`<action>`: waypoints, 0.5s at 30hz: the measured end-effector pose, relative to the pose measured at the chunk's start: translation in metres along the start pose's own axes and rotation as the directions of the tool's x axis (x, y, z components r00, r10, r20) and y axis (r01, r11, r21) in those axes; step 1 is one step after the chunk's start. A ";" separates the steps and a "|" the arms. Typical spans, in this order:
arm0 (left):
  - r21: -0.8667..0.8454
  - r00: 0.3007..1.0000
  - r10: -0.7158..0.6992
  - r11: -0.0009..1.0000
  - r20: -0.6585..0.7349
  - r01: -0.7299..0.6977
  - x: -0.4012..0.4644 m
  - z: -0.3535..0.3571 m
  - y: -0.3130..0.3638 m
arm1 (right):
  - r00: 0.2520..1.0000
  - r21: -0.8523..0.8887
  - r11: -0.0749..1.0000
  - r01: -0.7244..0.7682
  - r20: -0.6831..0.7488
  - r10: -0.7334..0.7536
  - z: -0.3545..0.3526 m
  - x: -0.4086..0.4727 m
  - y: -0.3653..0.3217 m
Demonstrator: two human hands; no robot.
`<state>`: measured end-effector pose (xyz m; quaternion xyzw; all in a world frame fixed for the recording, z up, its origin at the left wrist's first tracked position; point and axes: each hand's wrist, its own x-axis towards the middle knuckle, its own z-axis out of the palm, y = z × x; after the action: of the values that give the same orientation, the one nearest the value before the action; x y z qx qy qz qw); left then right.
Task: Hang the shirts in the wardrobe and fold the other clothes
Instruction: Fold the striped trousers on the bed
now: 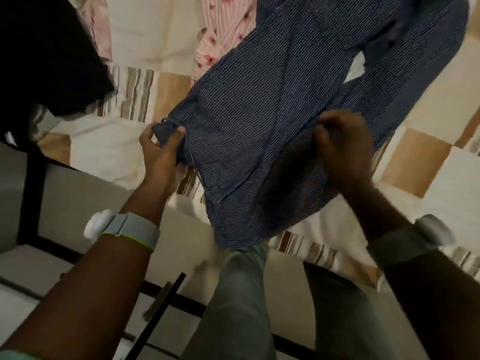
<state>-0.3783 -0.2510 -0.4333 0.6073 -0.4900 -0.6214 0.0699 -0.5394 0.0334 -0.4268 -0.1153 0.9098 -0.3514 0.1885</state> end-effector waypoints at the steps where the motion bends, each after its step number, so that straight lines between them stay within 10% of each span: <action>1: -0.013 0.997 0.065 0.998 -0.045 -0.065 -0.001 0.005 -0.005 | 0.998 -0.034 0.999 -0.033 -0.049 0.032 -0.006 0.020 0.010; 7: 0.614 0.745 0.657 0.636 -0.113 -0.467 0.021 0.013 0.017 | 0.983 -0.062 0.983 0.170 -0.064 -0.174 0.012 0.085 -0.017; 11: 0.622 0.909 0.362 0.669 0.207 -0.408 0.070 0.043 0.070 | 0.901 -0.003 0.903 0.431 0.058 -0.430 0.060 0.122 -0.084; 15: 0.602 0.918 0.090 0.729 0.387 -0.326 0.094 0.086 0.093 | 0.914 0.032 0.948 0.317 0.257 -0.314 0.100 0.168 -0.134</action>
<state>-0.5197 -0.3178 -0.4521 0.4196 -0.7465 -0.4908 -0.1607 -0.6378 -0.1808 -0.4477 -0.3064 0.8484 -0.3546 0.2461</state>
